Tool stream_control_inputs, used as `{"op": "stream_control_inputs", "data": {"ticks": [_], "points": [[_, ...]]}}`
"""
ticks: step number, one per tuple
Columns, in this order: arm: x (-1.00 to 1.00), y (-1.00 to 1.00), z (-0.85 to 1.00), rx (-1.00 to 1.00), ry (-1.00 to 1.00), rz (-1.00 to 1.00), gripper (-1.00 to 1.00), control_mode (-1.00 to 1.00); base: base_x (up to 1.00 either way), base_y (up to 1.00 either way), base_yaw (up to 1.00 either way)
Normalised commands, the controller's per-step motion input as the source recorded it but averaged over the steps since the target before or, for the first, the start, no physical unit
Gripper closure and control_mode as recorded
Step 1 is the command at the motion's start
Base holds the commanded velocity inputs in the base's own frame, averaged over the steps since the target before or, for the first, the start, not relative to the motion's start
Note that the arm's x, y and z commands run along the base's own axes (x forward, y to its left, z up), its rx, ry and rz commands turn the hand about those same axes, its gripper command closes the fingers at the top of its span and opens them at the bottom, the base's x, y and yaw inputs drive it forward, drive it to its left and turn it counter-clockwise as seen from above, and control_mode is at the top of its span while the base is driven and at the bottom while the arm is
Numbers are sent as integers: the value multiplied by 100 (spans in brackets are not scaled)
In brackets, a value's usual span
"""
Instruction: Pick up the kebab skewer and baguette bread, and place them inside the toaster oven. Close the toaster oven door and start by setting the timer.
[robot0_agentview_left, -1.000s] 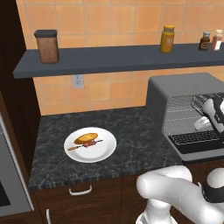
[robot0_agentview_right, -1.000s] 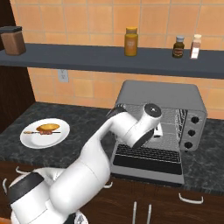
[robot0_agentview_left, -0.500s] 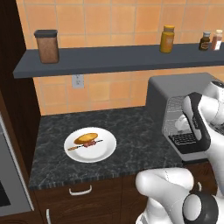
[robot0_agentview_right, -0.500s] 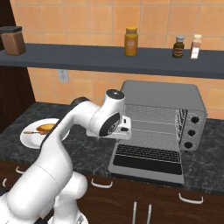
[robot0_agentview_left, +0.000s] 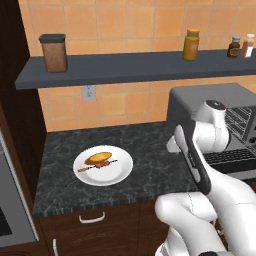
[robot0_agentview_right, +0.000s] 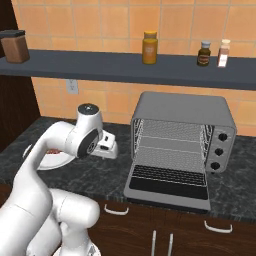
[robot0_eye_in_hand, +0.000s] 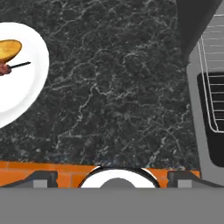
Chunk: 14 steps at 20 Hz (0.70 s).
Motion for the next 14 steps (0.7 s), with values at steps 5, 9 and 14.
{"op": "stream_control_inputs", "data": {"ticks": [5, 9, 14], "points": [[77, 100, -2, -8, 0, -22, -100, -100, 0, 0, 0], [53, 100, -8, -7, 3, -18, -100, -100, 0, 0, 0], [59, 89, -22, 1, 10, -4, -100, -100, 0, 0, 0]]}}
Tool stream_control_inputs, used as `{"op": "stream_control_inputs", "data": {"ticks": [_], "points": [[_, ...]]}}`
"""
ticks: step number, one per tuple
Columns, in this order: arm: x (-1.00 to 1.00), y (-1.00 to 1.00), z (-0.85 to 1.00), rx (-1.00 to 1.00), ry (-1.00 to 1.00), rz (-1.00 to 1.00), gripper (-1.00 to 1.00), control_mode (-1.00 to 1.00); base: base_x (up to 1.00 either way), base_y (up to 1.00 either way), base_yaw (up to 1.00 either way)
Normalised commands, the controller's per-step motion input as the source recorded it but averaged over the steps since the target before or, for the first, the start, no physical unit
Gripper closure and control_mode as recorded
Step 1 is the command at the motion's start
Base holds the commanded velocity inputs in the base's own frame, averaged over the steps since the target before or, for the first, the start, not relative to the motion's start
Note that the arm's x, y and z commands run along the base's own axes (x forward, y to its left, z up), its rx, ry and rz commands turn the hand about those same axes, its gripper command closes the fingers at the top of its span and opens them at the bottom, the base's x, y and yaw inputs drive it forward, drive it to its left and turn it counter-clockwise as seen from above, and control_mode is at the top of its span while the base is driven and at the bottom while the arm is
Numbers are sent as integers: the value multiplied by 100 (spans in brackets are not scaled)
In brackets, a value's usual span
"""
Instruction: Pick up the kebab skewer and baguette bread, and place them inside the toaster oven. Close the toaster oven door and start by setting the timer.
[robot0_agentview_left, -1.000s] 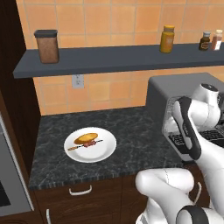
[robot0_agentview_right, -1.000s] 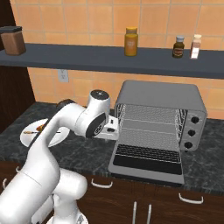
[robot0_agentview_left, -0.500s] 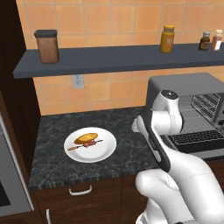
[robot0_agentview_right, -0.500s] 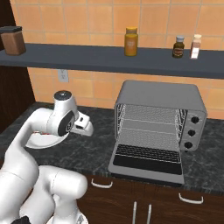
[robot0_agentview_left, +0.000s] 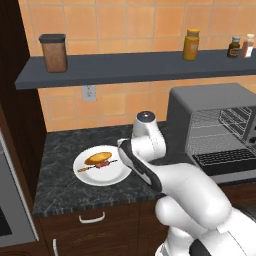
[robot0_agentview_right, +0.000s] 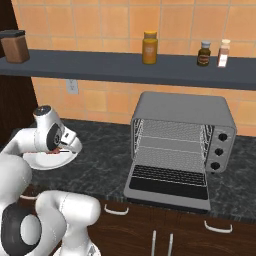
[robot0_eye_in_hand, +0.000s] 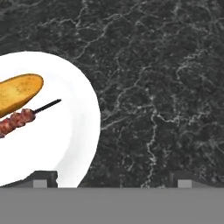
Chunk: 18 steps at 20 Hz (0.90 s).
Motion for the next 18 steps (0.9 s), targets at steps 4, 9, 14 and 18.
{"op": "stream_control_inputs", "data": {"ticks": [4, 9, 14, 18], "points": [[58, 97, -35, 8, 14, 0, -100, -100, 0, 0, 0], [39, 44, -23, 15, 13, 0, -100, -100, 0, 0, 0], [31, 48, -31, 10, 11, 0, -100, -100, 0, 0, 0], [22, 39, -35, 0, 11, 0, -100, -100, 0, 0, 0]]}}
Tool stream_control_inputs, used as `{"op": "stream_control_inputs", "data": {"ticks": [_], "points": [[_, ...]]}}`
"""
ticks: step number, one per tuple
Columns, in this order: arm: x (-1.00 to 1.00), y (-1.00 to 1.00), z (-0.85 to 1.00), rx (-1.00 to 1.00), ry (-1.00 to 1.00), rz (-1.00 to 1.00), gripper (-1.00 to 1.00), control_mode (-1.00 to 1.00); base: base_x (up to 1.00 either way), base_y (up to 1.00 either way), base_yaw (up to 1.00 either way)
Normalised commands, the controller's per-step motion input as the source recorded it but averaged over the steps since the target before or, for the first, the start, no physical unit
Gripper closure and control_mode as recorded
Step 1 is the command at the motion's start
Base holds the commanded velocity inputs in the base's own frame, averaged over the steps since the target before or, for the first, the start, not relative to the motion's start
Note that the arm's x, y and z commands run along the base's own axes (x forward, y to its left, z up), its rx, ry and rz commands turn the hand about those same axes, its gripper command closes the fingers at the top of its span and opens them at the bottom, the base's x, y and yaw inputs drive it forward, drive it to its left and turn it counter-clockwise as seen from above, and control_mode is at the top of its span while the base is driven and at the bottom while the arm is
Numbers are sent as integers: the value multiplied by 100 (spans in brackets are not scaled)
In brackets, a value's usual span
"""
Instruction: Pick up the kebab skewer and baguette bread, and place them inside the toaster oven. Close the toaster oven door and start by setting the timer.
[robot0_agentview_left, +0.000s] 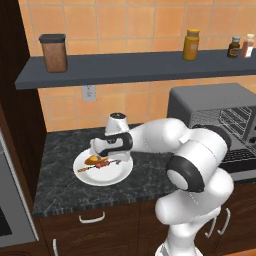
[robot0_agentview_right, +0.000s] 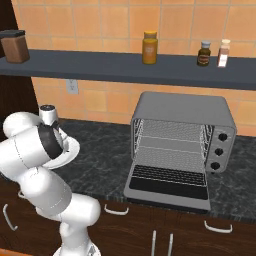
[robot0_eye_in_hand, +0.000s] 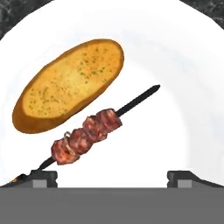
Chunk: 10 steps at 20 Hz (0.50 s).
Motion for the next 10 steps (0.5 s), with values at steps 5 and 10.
{"op": "stream_control_inputs", "data": {"ticks": [5, 10], "points": [[11, 33, -18, 0, 4, 0, -100, -100, 0, 0, 0], [13, 20, -27, 0, 1, 0, -100, -100, 0, 0, 0]]}}
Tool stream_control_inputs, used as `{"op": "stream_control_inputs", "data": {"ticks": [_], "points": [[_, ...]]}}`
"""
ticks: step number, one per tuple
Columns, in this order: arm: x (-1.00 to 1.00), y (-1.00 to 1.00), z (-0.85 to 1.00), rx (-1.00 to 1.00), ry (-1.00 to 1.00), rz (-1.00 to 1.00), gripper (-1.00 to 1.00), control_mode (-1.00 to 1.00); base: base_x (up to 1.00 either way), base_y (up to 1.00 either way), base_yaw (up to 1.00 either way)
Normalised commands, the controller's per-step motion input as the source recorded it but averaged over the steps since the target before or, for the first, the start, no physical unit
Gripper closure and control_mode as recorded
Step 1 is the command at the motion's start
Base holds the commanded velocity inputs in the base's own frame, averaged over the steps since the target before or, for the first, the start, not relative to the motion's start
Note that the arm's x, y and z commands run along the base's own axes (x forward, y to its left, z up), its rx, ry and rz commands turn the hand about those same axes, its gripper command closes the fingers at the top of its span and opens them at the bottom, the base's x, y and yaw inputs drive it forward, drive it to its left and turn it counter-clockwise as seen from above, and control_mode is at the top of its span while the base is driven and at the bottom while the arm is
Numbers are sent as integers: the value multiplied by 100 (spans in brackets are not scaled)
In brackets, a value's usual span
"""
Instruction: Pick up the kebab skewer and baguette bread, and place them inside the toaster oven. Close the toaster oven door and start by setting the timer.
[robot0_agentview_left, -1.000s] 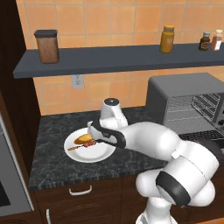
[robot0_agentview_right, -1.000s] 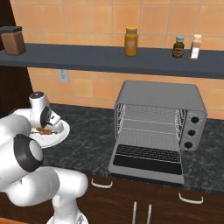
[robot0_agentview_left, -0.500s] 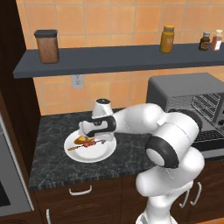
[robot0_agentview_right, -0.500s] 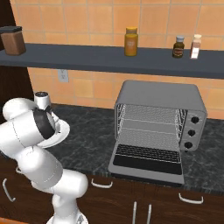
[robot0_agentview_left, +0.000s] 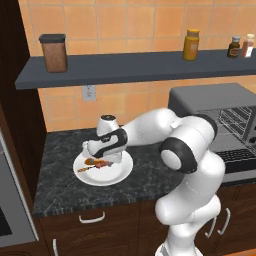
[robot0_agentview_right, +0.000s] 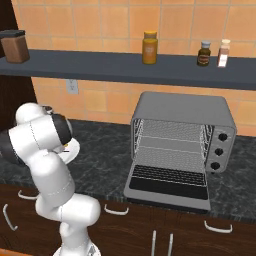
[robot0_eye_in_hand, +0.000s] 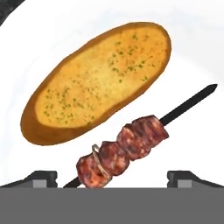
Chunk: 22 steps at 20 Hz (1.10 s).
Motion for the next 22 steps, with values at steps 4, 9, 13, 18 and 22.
{"op": "stream_control_inputs", "data": {"ticks": [4, 9, 13, 18, 22], "points": [[14, 3, -26, 0, 0, 0, -100, -100, 0, 0, 0], [11, 5, -29, 0, 1, 0, -100, -100, 0, 0, 0], [3, 17, -30, 0, 2, 0, 100, -100, 0, 0, 0], [0, 8, -55, 0, 3, 0, 100, -100, 0, 0, 0], [0, 0, -66, 0, 0, 0, 100, -100, 0, 0, 0]]}}
